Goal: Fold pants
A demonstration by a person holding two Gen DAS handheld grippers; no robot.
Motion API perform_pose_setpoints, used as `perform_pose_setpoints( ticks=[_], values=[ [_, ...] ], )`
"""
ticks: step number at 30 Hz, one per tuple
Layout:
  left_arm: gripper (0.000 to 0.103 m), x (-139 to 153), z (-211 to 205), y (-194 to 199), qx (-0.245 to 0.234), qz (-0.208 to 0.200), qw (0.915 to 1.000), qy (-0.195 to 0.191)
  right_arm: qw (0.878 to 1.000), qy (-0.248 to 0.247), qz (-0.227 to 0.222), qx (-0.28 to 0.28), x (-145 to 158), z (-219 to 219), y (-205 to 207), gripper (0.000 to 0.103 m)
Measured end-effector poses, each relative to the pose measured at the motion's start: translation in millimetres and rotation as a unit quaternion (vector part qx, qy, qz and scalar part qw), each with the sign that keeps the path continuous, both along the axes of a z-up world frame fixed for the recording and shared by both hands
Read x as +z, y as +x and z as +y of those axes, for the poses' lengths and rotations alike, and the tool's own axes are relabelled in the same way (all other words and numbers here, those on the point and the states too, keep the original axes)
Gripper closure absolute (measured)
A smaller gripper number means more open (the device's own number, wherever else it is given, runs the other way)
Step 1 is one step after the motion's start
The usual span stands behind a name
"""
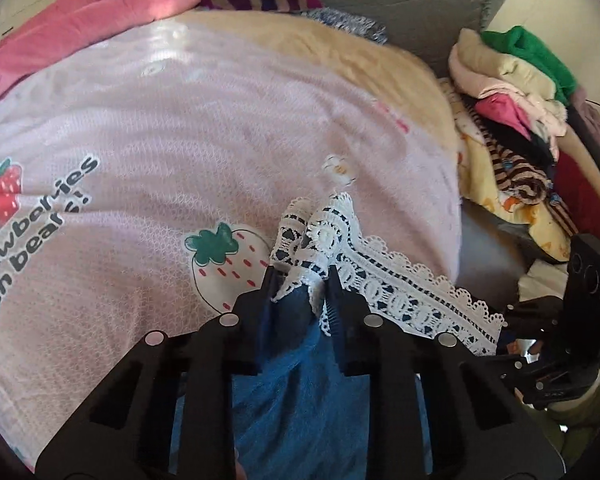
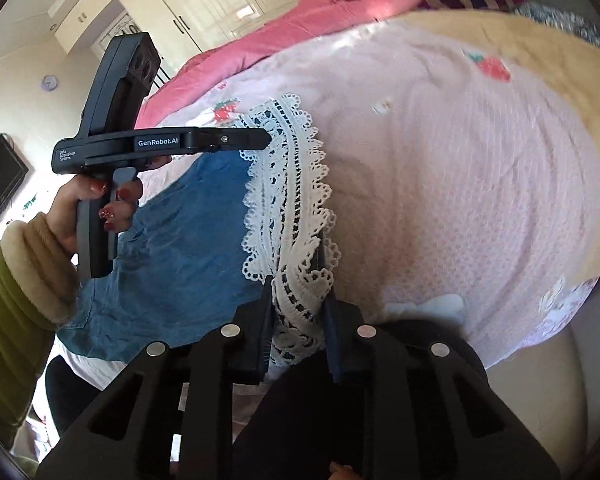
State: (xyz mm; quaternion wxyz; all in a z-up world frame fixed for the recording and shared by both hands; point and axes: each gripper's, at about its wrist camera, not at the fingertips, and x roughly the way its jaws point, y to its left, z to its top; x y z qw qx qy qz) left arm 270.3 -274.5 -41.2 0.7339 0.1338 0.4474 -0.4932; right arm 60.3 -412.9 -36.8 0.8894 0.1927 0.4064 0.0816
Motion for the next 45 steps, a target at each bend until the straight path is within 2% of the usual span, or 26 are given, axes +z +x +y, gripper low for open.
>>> perform_pose_setpoints(
  ticks=[11,19,23,29,32,34,36,38,40,41,42,44,45],
  values=[
    [0.087,35.8,55.6,-7.2,0.017,0.000,0.9937,-0.111,0.998,-0.015,-0.051,0.037,33.3,26.9,-12.8,0.083],
    [0.087,51.7,132.3,-11.4,0.048,0.003,0.9802,-0.192,0.988,-0.052,-0.081,0.123,55.0,97.6,-8.2,0.084],
    [0.087,41.9,164.1,-14.5,0.073,0.002,0.9809,-0.180,0.981,-0.068,-0.071,0.164,51.7,137.9,0.1,0.084],
    [0.087,30.6,223.0,-16.0,0.110,0.011,0.9770,-0.182,0.966,-0.108,-0.058,0.229,43.9,200.1,12.5,0.084],
    [0.072,21.8,247.5,-14.0,0.137,0.023,0.9735,-0.181,0.956,-0.122,-0.048,0.263,38.3,227.9,19.1,0.084],
    [0.049,17.2,264.9,-10.4,0.157,0.041,0.9679,-0.192,0.948,-0.132,-0.041,0.287,34.0,246.5,22.0,0.084],
    [0.040,15.7,279.4,-8.8,0.174,0.048,0.9622,-0.204,0.943,-0.137,-0.033,0.303,27.9,260.7,24.6,0.082],
    [0.039,15.9,295.8,-9.3,0.191,0.050,0.9559,-0.218,0.938,-0.136,-0.026,0.316,19.3,271.2,26.0,0.081],
    [0.038,15.2,305.8,-9.1,0.209,0.051,0.9530,-0.213,0.934,-0.129,-0.023,0.331,12.7,279.1,24.6,0.078],
    [0.038,15.7,309.0,-9.8,0.213,0.051,0.9522,-0.213,0.933,-0.126,-0.022,0.337,11.3,280.5,23.6,0.072],
    [0.038,17.0,310.0,-10.9,0.216,0.048,0.9524,-0.210,0.932,-0.112,-0.021,0.345,12.3,279.5,21.3,0.059],
    [0.037,23.8,303.3,-16.8,0.216,0.026,0.9582,-0.186,0.936,-0.089,-0.032,0.339,18.5,273.0,12.1,0.041],
    [0.035,26.4,298.7,-19.5,0.213,0.016,0.9611,-0.175,0.939,-0.079,-0.039,0.332,23.1,265.7,9.3,0.040]
  ],
)
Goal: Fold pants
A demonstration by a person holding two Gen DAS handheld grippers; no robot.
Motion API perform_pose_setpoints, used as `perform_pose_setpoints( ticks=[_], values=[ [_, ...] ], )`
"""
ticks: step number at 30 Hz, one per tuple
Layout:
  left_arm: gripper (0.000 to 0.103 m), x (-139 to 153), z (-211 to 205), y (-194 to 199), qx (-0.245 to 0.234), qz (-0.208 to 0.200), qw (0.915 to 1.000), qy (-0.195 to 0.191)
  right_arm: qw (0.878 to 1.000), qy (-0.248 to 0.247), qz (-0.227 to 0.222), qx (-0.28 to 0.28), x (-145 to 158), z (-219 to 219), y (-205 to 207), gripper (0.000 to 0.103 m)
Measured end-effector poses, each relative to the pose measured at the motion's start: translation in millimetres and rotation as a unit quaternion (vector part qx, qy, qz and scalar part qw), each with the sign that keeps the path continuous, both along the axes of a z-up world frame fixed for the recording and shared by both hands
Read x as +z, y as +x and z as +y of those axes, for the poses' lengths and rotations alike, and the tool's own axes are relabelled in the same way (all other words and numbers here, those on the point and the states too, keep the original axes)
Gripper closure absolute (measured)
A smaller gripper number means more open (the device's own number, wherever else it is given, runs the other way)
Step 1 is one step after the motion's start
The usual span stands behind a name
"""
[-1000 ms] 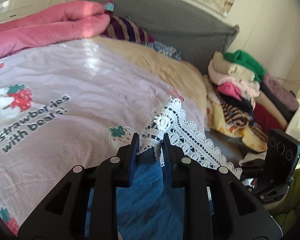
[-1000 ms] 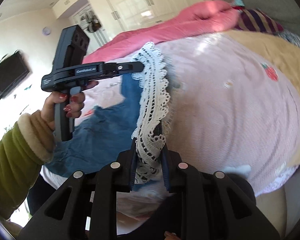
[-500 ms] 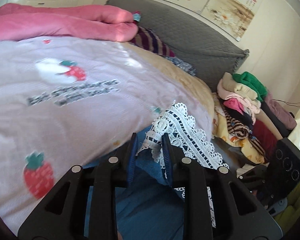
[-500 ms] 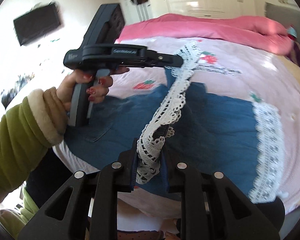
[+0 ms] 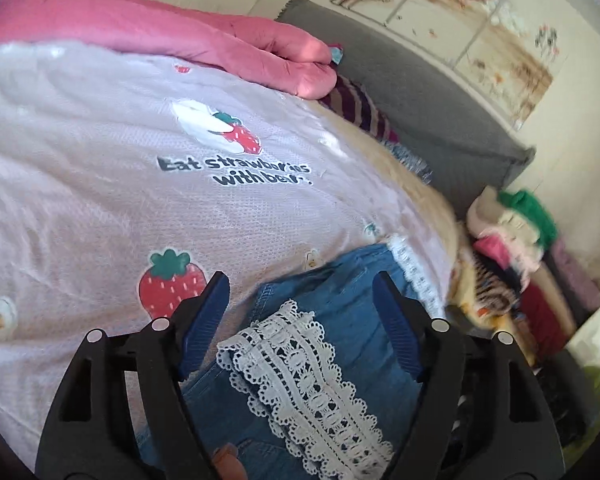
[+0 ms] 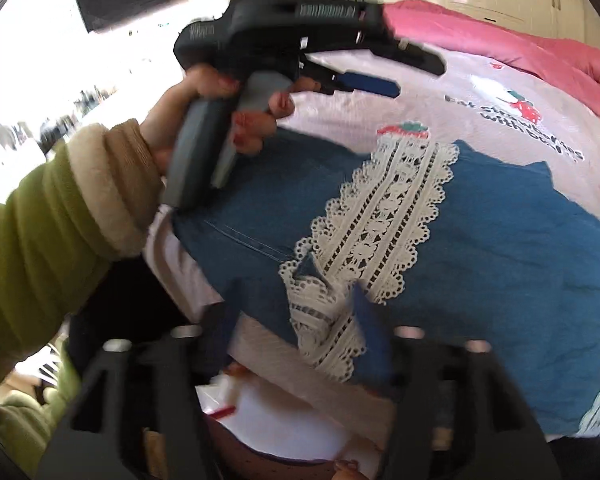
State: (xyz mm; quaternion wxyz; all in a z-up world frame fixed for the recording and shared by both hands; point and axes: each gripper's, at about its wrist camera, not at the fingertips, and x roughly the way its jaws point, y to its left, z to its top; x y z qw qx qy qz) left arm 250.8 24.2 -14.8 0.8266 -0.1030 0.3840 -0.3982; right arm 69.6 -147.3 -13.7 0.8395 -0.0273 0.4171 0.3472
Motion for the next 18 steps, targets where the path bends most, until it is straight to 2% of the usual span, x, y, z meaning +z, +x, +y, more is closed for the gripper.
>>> perform_pose_setpoints(
  ticks=[2,3,5,7,9,11,13,16,18],
  values=[
    [0.031,9.8,-23.8,-7.0,-0.021,-0.023,0.9990,0.033,0.999,0.028,-0.014,-0.035,12.7,-31.0,-4.1,0.038],
    [0.028,12.5,-34.6,-9.5,-0.032,-0.030,0.9982,0.042,0.997,0.038,-0.020,-0.059,17.2,-48.4,-5.8,0.034],
    [0.024,19.3,-69.7,-14.7,-0.068,-0.047,0.9944,0.066,0.990,0.051,-0.031,-0.130,24.8,-93.0,-5.8,0.028],
    [0.017,23.2,-109.8,-18.3,-0.109,-0.059,0.9888,0.083,0.976,0.054,-0.031,-0.207,26.1,-139.6,-5.2,0.026],
    [0.015,23.5,-145.0,-19.1,-0.138,-0.064,0.9836,0.097,0.962,0.049,-0.029,-0.267,21.7,-177.5,-11.7,0.021],
    [0.013,22.2,-183.6,-18.1,-0.169,-0.068,0.9774,0.107,0.946,0.048,-0.013,-0.322,11.1,-216.0,-14.2,0.021],
    [0.012,18.3,-217.9,-14.3,-0.193,-0.066,0.9714,0.121,0.936,0.056,0.008,-0.349,-0.1,-239.4,-19.0,0.021],
    [0.012,7.9,-263.1,-3.9,-0.219,-0.059,0.9616,0.154,0.927,0.063,0.030,-0.368,-15.6,-257.7,-18.1,0.021],
    [0.012,-1.6,-287.3,2.7,-0.234,-0.055,0.9543,0.177,0.928,0.071,0.034,-0.364,-20.9,-260.2,-18.6,0.021]
  ],
)
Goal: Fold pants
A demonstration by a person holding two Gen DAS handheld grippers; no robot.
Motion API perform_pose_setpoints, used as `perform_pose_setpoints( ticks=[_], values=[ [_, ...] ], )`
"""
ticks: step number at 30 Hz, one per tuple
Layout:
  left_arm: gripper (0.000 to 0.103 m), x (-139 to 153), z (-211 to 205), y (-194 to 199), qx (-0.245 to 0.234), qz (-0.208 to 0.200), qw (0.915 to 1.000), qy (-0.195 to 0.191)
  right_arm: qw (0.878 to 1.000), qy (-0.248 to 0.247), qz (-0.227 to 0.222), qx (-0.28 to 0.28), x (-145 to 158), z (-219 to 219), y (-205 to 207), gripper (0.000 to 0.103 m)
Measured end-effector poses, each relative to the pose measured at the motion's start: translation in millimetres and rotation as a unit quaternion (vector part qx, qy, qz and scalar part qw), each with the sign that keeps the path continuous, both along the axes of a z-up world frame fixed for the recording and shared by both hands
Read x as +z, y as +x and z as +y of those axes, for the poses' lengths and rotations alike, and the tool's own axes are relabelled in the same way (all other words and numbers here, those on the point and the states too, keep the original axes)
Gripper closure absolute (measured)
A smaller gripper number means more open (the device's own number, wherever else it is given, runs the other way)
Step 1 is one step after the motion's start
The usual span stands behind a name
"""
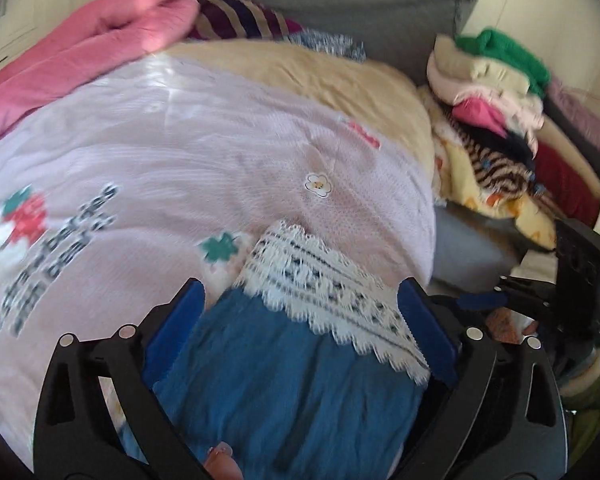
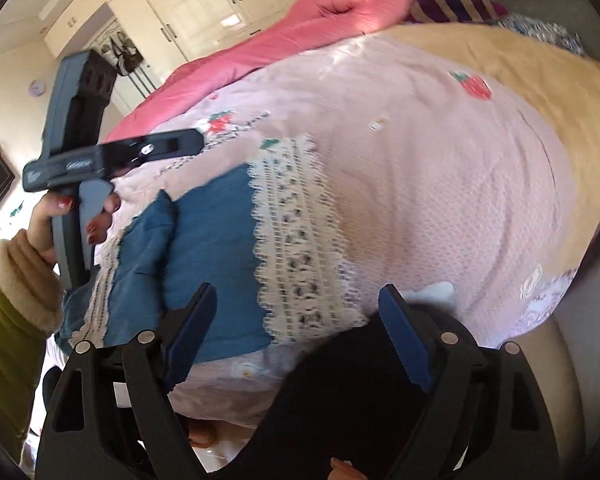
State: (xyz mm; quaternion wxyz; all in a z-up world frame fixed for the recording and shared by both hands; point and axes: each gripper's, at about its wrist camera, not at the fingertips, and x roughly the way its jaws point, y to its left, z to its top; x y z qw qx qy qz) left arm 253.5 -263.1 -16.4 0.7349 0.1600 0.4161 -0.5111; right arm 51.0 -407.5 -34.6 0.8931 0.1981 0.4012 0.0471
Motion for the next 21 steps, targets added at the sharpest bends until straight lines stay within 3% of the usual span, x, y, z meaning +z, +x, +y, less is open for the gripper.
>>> perform_pose_setpoints(
  ticks=[3,7,10,12,16,18,21],
  values=[
    [0.012,-11.9,-22.8,5.1,-0.022,-0.008,0.9993,0.031,1.000,0.000,0.004,0.012,-7.1,2.7,6.3,0.021],
    [0.026,-27.2,-40.8,9.8,-0.066,-0.017,0.9955,0.065,0.999,-0.002,0.031,0.005,-20.0,1.5,28.1,0.021],
    [0.031,-34.0,-50.3,18.3,-0.070,-0.005,0.9951,0.070,0.998,0.006,0.055,0.004,-33.5,-0.7,34.4,0.026],
    [0.046,-37.7,-55.5,21.2,-0.072,0.000,0.9951,0.068,0.998,-0.003,0.059,0.004,-37.1,-0.6,35.6,0.044],
    [0.084,-47.1,-58.5,24.2,-0.063,-0.002,0.9952,0.075,0.998,-0.027,0.055,0.005,-37.4,-1.4,35.0,0.062],
    [0.093,-47.1,-56.2,26.3,-0.054,-0.012,0.9956,0.076,0.998,-0.016,0.053,0.000,-37.9,-4.8,33.3,0.070],
    [0.097,-36.1,-45.7,28.9,-0.044,-0.013,0.9978,0.048,0.999,-0.012,0.050,-0.010,-35.7,-9.2,27.4,0.081]
  ],
)
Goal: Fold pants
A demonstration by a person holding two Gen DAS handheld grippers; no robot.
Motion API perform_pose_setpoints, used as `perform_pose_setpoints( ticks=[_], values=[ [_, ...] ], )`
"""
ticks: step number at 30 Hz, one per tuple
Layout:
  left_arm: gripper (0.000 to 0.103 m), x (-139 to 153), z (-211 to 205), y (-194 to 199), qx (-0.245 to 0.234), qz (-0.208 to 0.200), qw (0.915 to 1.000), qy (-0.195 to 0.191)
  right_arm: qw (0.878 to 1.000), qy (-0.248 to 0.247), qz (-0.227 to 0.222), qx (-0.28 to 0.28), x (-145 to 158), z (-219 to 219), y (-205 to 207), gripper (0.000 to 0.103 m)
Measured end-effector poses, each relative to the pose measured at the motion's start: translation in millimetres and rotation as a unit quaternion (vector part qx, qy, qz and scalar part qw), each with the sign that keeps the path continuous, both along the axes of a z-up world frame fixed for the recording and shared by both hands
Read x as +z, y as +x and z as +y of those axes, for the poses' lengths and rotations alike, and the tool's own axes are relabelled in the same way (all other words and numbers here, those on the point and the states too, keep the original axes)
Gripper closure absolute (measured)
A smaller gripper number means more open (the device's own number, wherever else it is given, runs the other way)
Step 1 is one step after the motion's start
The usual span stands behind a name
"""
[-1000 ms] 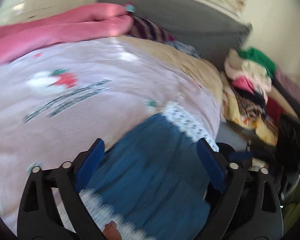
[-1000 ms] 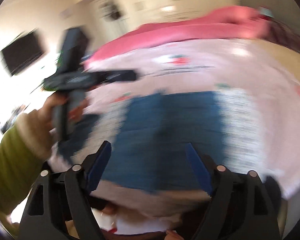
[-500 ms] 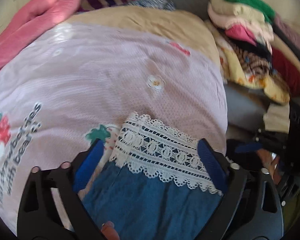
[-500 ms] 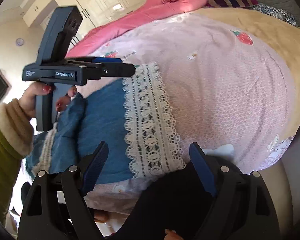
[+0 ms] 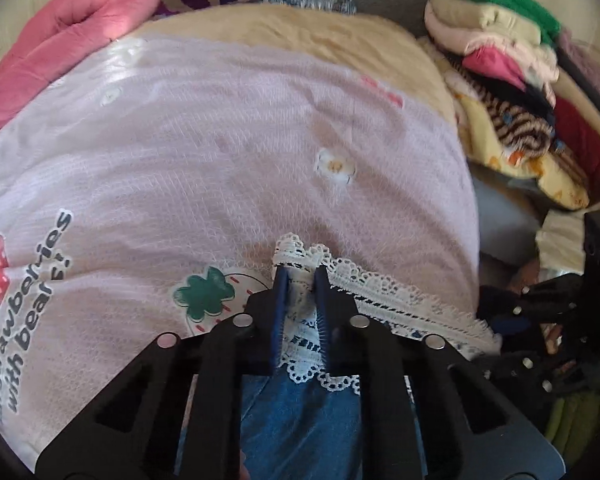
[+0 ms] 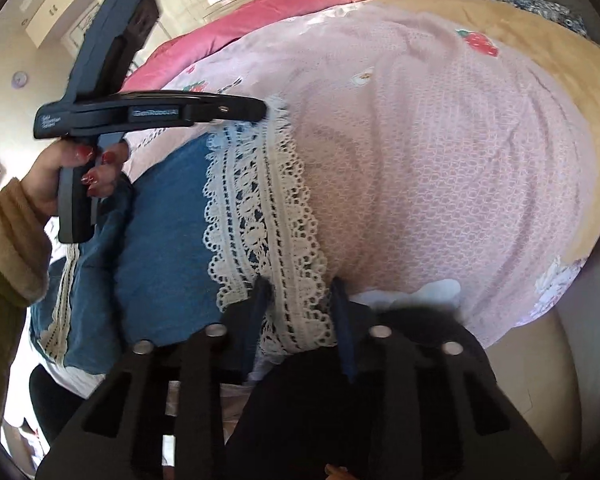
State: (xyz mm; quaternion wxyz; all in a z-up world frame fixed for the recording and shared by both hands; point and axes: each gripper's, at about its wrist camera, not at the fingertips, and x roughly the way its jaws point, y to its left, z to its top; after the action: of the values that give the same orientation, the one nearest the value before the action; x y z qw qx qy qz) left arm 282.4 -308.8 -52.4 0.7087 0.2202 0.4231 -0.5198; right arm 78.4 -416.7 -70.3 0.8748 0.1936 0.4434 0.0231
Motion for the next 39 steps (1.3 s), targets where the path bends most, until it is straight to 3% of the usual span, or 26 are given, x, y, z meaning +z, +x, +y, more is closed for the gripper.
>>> perform_pose_setpoints(
  ticks=[3,9,13,20,27,35,39],
  values=[
    [0.097,11.6,8.3,-1.0,0.001,0.002,0.9998,-0.021,1.000,0.011,-0.015,0.004,6.9,0.5,-6.3,0.089],
    [0.097,43.0,38.8,-7.9,0.010,-0.003,0.9972,-0.074,0.997,-0.006,-0.071,0.032,44.7,23.2,-20.5,0.091],
    [0.097,73.3,83.8,-15.2,0.030,-0.012,0.9921,-0.121,0.992,-0.015,-0.104,0.070,75.0,51.8,-21.7,0.091],
    [0.097,97.4,164.2,-25.7,0.076,-0.030,0.9843,-0.156,0.975,-0.027,-0.137,0.174,109.8,136.1,-21.8,0.091],
    [0.097,82.3,237.9,-38.9,0.110,-0.033,0.9807,-0.158,0.950,-0.064,-0.114,0.283,103.7,227.5,-12.8,0.091],
    [0.097,47.1,303.3,-33.6,0.171,-0.012,0.9759,-0.136,0.920,-0.114,-0.060,0.371,63.4,304.7,-8.6,0.095],
    [0.097,41.0,318.9,-38.2,0.183,-0.011,0.9732,-0.138,0.917,-0.083,-0.051,0.386,57.6,307.7,-13.3,0.095]
  ],
)
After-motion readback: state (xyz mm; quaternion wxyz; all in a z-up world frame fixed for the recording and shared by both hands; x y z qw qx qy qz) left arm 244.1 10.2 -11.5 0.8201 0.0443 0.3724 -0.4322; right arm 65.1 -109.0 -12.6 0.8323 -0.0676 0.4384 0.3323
